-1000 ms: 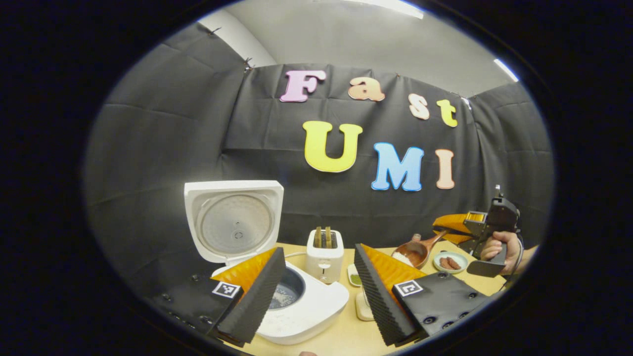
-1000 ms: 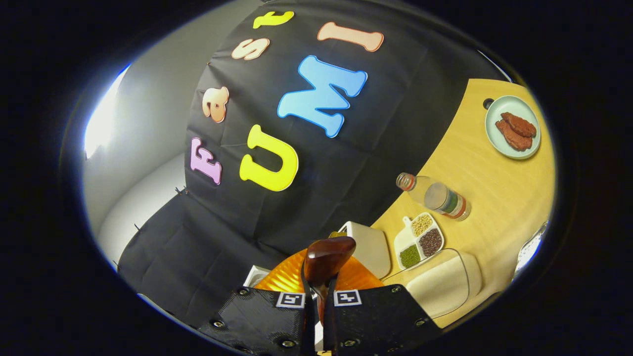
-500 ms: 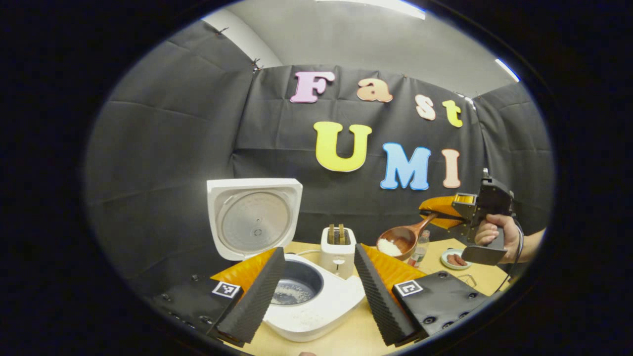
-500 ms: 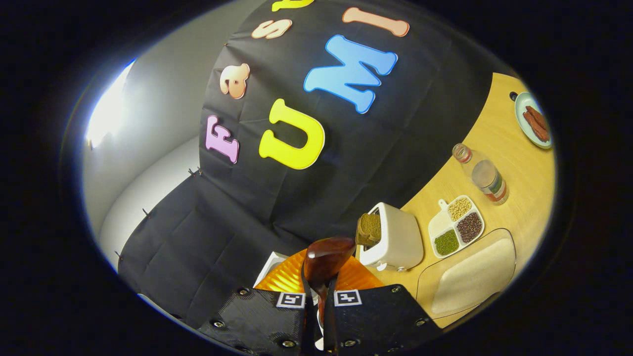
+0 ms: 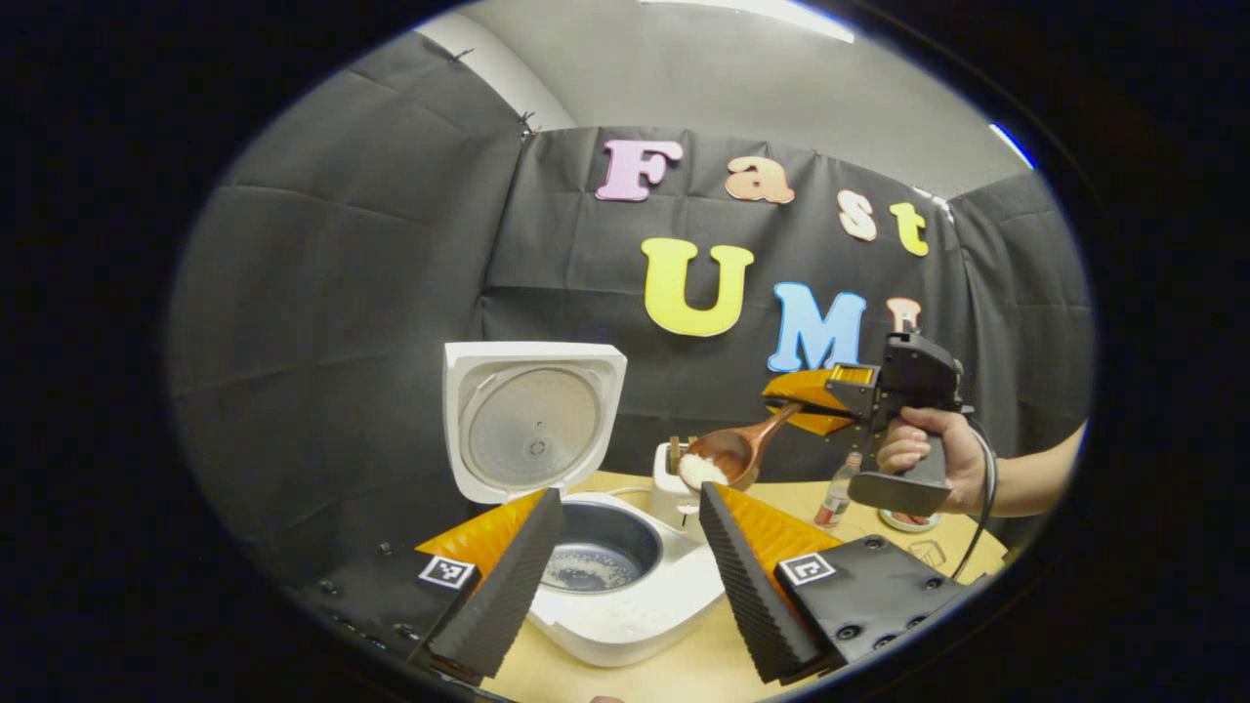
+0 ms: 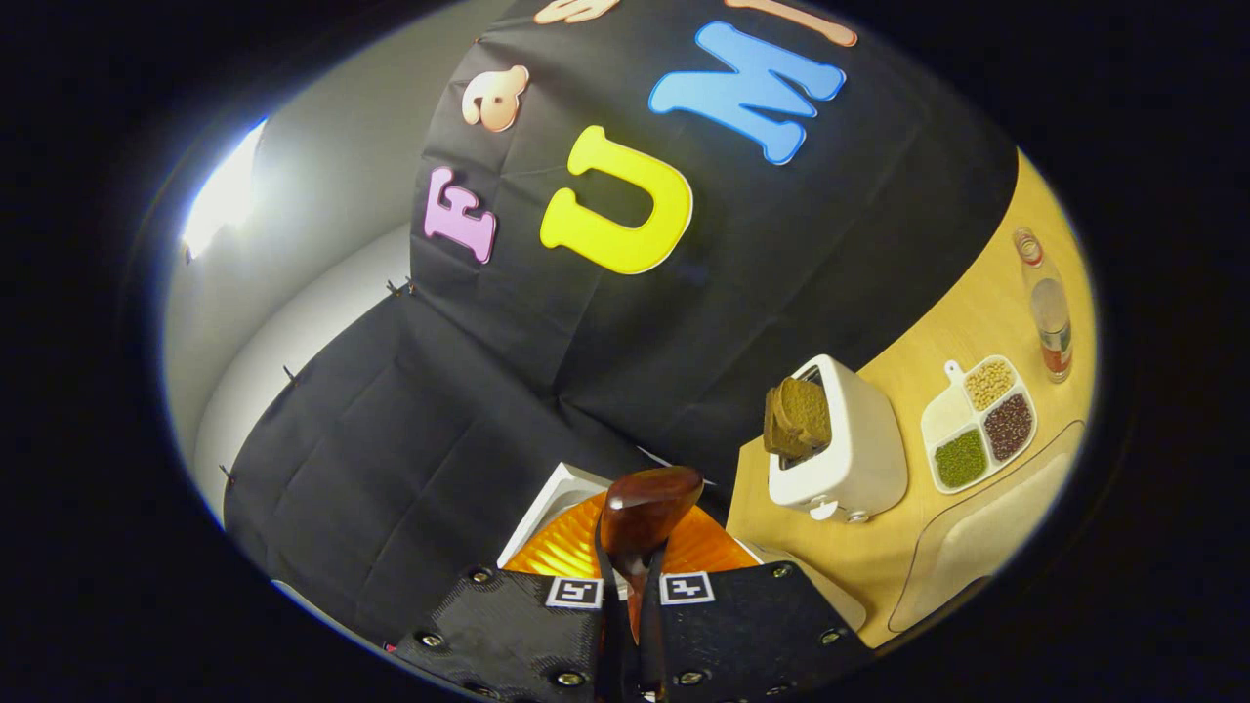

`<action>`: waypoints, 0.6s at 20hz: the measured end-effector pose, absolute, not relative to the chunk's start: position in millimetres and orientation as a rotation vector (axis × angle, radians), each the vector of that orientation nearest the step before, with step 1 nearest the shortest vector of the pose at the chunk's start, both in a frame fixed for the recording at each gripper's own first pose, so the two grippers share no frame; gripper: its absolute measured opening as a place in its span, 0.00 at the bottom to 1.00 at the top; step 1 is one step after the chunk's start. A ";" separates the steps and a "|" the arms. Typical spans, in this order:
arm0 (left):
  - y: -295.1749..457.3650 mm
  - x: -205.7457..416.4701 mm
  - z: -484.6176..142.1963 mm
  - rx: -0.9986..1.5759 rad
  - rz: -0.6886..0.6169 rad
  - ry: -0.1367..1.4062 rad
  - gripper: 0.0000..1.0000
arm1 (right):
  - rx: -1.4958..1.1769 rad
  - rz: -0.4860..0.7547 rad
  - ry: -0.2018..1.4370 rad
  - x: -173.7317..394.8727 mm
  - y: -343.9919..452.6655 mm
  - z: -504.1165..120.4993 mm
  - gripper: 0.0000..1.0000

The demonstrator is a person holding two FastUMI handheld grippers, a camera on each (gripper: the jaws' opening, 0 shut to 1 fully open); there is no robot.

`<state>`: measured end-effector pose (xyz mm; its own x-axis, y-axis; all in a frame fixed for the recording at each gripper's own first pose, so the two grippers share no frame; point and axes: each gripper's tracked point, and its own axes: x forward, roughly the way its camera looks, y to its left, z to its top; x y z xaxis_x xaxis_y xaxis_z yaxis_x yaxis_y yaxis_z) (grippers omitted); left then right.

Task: Close the left gripper, press the button to open the rice cooker; take a wooden spoon from the chopstick holder with the right hand, scoop a spoonful of rice and pour it into the rice cooker, then put the wooden spoon back into the chopstick holder.

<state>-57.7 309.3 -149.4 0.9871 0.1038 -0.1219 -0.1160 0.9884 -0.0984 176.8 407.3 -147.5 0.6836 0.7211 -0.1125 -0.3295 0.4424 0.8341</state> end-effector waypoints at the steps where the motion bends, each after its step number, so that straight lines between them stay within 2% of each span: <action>1: 309.3 -56.5 -146.9 -0.109 0.111 0.112 0.98 | 0.870 0.692 0.506 179.1 418.4 -152.9 0.07; 12: 319.4 -77.1 -160.0 -0.092 0.056 0.133 0.97 | 0.428 0.741 0.560 179.3 515.7 -223.8 0.07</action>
<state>-77.1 319.4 -160.0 0.9896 0.0497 -0.1352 -0.0619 0.9942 -0.0881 179.3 515.7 -223.8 0.6051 0.7280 -0.3221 -0.5087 0.6649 0.5470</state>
